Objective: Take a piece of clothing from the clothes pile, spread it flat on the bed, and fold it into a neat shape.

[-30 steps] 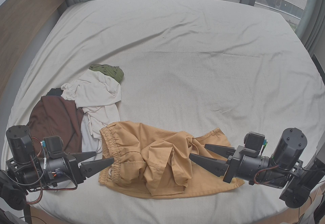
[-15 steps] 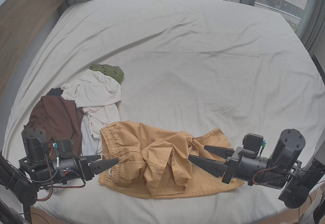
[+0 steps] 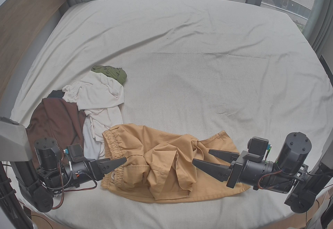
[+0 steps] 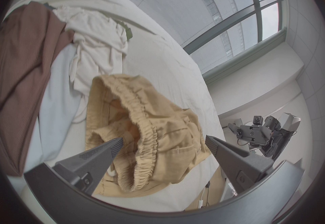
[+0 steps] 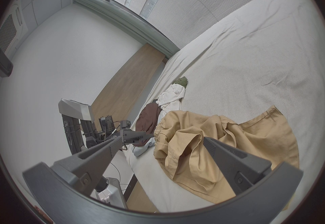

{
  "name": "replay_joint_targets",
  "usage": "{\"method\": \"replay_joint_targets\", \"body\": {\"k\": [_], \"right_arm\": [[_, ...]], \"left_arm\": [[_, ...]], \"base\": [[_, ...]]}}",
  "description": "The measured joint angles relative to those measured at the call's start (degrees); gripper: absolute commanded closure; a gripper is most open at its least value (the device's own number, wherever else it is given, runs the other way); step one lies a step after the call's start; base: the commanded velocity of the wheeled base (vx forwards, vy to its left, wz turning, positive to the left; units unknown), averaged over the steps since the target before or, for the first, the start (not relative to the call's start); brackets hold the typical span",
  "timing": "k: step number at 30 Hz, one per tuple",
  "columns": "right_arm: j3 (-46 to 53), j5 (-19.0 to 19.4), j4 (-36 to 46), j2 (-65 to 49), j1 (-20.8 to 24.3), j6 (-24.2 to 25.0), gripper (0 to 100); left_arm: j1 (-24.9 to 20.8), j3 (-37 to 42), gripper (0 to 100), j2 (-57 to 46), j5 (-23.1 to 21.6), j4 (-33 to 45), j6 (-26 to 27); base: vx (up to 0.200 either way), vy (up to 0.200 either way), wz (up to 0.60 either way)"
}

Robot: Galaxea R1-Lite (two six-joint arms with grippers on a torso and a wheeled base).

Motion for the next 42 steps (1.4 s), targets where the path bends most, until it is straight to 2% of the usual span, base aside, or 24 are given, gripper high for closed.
{"method": "replay_joint_targets", "body": {"k": [6, 18, 25, 38, 39, 42], "right_arm": [[-0.02, 0.02, 0.00, 0.02, 0.02, 0.00, 0], [-0.02, -0.06, -0.01, 0.44, 0.06, -0.07, 0], [-0.02, -0.02, -0.01, 0.46, 0.04, -0.07, 0], [0.00, -0.04, -0.01, 0.73, 0.22, 0.00, 0], [0.00, -0.02, -0.01, 0.74, 0.22, 0.00, 0], [0.00, -0.02, -0.01, 0.88, 0.24, 0.00, 0]], "left_arm": [[-0.69, -0.34, 0, 1.89, -0.04, -0.02, -0.56], [-4.24, -3.80, 0, 2.94, 0.16, -0.02, -7.57], [-6.28, -4.44, 0, 2.97, 0.16, -0.05, -9.70], [-7.96, -4.63, 0, 3.13, 0.27, -0.02, -10.45], [-7.91, -4.72, 100, 3.13, 0.35, -0.05, -10.56], [-7.86, -5.24, 100, 3.16, 0.55, -0.02, -11.74]], "base": [[0.000, 0.000, 0.00], [0.000, 0.000, 0.00], [0.000, 0.000, 0.00], [0.000, 0.000, 0.00], [0.000, 0.000, 0.00], [0.000, 0.000, 0.00]]}}
